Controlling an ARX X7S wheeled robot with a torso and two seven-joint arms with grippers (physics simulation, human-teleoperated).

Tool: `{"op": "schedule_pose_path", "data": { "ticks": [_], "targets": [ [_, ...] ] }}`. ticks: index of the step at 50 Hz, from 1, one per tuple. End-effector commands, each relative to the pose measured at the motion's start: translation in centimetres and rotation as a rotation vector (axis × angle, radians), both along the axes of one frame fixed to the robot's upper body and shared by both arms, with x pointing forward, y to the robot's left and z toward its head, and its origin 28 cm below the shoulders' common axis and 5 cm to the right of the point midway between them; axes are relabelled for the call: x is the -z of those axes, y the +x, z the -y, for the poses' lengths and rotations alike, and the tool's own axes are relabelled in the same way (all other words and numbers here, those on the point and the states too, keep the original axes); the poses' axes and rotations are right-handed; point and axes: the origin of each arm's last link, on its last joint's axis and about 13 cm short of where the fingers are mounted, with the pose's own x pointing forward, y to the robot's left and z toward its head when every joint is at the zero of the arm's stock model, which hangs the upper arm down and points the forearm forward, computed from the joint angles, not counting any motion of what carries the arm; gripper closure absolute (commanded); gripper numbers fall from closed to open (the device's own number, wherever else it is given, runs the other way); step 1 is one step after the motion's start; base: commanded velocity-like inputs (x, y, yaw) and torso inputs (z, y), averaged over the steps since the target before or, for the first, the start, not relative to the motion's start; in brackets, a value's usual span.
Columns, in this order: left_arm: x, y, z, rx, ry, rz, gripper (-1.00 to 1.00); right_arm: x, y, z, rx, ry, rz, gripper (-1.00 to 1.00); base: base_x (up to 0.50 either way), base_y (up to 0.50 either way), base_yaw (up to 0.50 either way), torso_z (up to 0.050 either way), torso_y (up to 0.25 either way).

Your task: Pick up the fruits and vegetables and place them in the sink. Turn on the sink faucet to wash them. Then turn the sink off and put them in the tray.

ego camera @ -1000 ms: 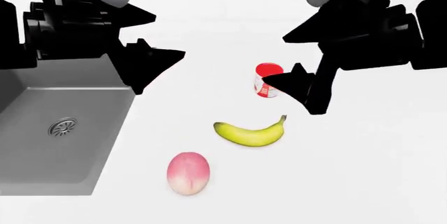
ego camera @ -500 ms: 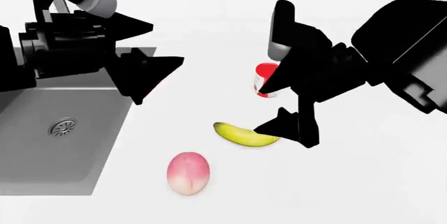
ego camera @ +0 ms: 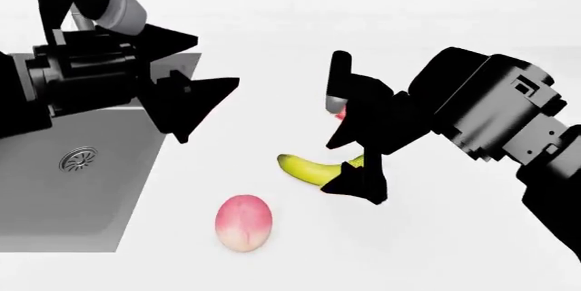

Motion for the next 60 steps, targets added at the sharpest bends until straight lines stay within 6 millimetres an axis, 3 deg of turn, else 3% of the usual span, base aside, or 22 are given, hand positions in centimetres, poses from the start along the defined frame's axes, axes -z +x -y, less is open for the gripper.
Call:
{"op": "schedule_pose_path", "data": {
  "ticks": [1,15,16,27,34,42,48,55,60],
  "targets": [
    [0.3,-0.3,-0.1,-0.01,-0.007,-0.001,-1.0,2.3,0.9,-0.2,0.01,-0.011,-0.036,-1.0,0.0,0.0,0.0,0.0,0.0],
    [0.6,-0.7,-0.2,-0.022,0.002,0.0,-1.0,5.0,0.6,-0.2,0.019,0.004,-0.116,-1.0,0.0,0.0,0.0,0.0,0.0],
    [0.6,-0.8,-0.2,-0.023,0.002,0.0,-1.0,5.1,0.6,-0.2,0.021,0.009,-0.12,1.0,0.0,0.0,0.0,0.0,0.0],
    [0.9,-0.8,-0.1,-0.018,0.002,0.0,-1.0,3.7,-0.2,-0.3,0.031,0.121,-0.038,1.0,0.0,0.0,0.0,0.0,0.0],
    [0.2,-1.5,-0.1,0.038,0.039,-0.008,-1.0,-2.4,-2.3,-0.3,0.056,0.413,0.215,1.0,0.0,0.0,0.0,0.0,0.0],
    [-3.1,-3.7,0.0,0.097,0.05,-0.065,-1.0,-3.0,-4.4,2.6,0.395,0.664,0.565,1.0,0.0,0.0,0.0,0.0,0.0],
    [-4.7,-6.0,0.7,0.169,0.061,-0.164,-1.0,-5.8,-6.6,2.4,0.734,0.779,0.818,1.0,0.0,0.0,0.0,0.0,0.0],
    [-2.4,-6.1,2.0,0.207,0.194,-0.293,-1.0,-9.6,-10.2,1.7,0.747,0.906,1.085,1.0,0.0,0.0,0.0,0.0,0.0],
    [-2.1,-5.6,2.5,0.215,0.301,-0.325,-1.0,-9.5,-11.4,1.7,0.741,0.965,1.113,1.0,0.0,0.0,0.0,0.0,0.0]
  ]
}}
